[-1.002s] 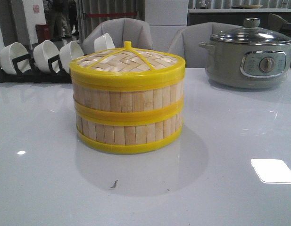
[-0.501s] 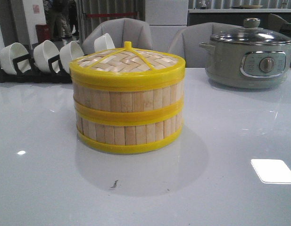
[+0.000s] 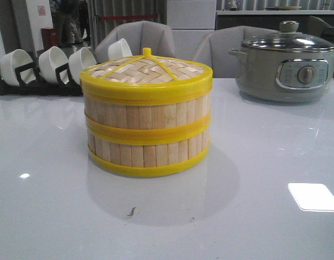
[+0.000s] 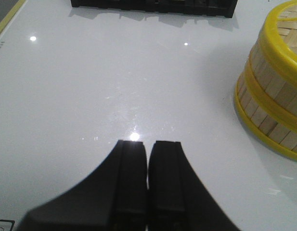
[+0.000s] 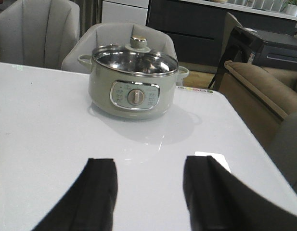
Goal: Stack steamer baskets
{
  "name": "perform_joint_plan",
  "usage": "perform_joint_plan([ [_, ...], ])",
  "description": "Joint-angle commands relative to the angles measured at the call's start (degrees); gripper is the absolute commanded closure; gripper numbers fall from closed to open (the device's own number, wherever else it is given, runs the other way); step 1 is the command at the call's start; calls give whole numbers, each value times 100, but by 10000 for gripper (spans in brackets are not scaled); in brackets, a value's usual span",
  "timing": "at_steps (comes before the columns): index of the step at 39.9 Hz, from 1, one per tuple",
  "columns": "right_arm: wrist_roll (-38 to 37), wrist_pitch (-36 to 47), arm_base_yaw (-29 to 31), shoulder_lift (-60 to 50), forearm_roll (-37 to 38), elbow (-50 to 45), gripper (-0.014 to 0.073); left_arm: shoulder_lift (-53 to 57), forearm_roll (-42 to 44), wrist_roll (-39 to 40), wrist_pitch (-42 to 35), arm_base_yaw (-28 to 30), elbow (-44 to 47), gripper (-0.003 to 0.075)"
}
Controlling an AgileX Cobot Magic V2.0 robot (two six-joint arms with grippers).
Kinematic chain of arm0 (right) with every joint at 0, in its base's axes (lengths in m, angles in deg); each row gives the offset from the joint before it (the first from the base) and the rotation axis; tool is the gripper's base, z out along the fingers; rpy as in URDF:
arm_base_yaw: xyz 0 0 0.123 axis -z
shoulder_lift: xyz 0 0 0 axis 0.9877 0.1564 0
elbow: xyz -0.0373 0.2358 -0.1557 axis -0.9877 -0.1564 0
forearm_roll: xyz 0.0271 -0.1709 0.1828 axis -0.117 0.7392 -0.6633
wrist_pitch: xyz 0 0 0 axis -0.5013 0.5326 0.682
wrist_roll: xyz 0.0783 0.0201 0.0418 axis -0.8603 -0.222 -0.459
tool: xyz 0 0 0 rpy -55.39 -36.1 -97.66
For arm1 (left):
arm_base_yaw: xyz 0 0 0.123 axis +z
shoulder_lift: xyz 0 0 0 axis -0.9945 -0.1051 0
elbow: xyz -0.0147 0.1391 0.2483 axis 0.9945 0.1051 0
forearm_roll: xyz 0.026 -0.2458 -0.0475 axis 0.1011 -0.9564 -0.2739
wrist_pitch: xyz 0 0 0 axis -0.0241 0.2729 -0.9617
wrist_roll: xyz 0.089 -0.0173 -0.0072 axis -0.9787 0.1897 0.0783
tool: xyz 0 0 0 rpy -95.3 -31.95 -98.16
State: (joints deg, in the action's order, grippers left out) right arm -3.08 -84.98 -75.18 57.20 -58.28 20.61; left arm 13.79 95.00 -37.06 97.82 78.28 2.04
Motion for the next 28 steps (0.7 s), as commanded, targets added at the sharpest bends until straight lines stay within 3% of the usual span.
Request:
perform_joint_plan([
  [1,-2,597,25,-175,68,-31,172,18,-24,27,-449,4,-165,637],
  [8,-2,705,25,-531,68,-226,172,18,-24,27,-449,4,-165,637],
  [11,-2,724,25,-531,68,-226,215,18,-24,27,-449,4,-165,637],
  [14,-2,724,25,-531,68,-226,313,18,-24,27,-449,4,-165,637],
  [18,-2,726,25,-531,68,-220,561,18,-24,27,-449,4,-165,637],
  [21,-2,789,25,-531,59,-212,518,18,-24,27,-449,4,-165,637],
  [28,-2,811,25,-531,59,-212,520,18,-24,27,-449,4,-165,637],
])
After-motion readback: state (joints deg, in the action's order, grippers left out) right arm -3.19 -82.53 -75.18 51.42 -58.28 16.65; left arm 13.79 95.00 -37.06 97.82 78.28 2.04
